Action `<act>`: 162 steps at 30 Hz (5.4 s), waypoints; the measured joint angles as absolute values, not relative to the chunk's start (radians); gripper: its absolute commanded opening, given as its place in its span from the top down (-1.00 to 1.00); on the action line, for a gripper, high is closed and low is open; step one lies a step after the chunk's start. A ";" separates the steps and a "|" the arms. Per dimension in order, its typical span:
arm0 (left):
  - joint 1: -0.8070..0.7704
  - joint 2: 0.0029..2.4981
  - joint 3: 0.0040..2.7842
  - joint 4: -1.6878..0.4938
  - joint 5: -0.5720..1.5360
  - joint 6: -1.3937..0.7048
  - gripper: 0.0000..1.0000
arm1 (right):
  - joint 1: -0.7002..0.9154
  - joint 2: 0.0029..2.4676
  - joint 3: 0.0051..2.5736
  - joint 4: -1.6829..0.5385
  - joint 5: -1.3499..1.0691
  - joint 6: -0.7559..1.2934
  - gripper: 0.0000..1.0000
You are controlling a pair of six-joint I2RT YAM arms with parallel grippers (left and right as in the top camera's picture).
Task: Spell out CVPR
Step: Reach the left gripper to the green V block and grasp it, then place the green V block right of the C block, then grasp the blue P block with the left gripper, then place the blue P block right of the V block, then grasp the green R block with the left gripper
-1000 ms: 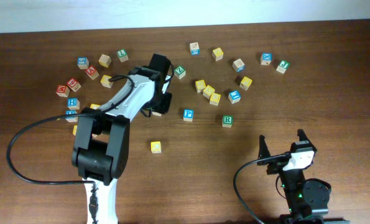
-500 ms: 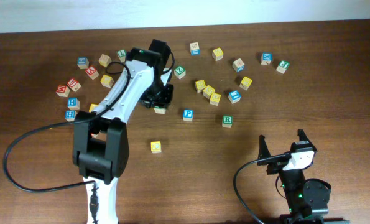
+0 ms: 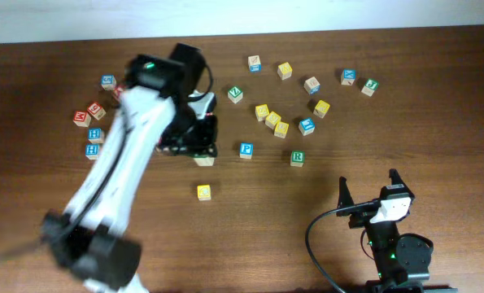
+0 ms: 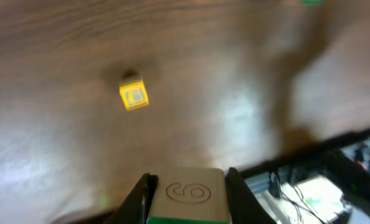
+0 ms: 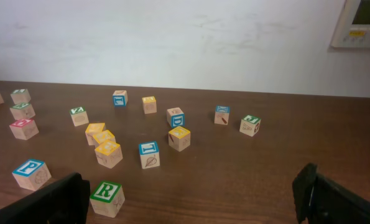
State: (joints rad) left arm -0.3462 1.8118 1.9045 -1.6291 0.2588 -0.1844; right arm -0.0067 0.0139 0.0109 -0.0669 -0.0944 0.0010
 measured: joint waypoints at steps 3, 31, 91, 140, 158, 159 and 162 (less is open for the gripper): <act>-0.352 1.634 1.898 -1.686 0.259 -0.195 0.66 | -0.007 0.014 0.011 -0.067 -0.095 0.001 -0.96; -0.599 1.895 1.180 -0.799 -0.059 -0.632 0.31 | -0.007 0.015 0.011 -0.067 -0.094 0.001 -0.97; -0.711 2.106 1.522 -1.040 0.069 -0.619 0.56 | -0.007 0.015 0.011 -0.067 -0.094 0.000 -0.96; -0.801 2.189 1.652 -0.608 -0.087 -0.551 -0.11 | -0.007 0.015 0.011 -0.067 -0.095 0.001 -0.96; -0.831 2.217 1.653 -0.582 -0.096 -0.565 0.28 | -0.007 0.015 0.011 -0.067 -0.094 0.001 -0.97; -0.833 2.230 1.653 -0.582 -0.095 -0.565 0.32 | -0.007 0.015 0.011 -0.067 -0.095 0.001 -0.96; -0.834 2.243 1.653 -0.579 -0.099 -0.565 0.33 | -0.007 0.015 0.011 -0.067 -0.095 0.001 -0.96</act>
State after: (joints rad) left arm -0.8341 2.2425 1.6531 -0.5785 -0.0994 -0.5652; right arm -0.0067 0.0147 0.0109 -0.0669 -0.0948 0.0006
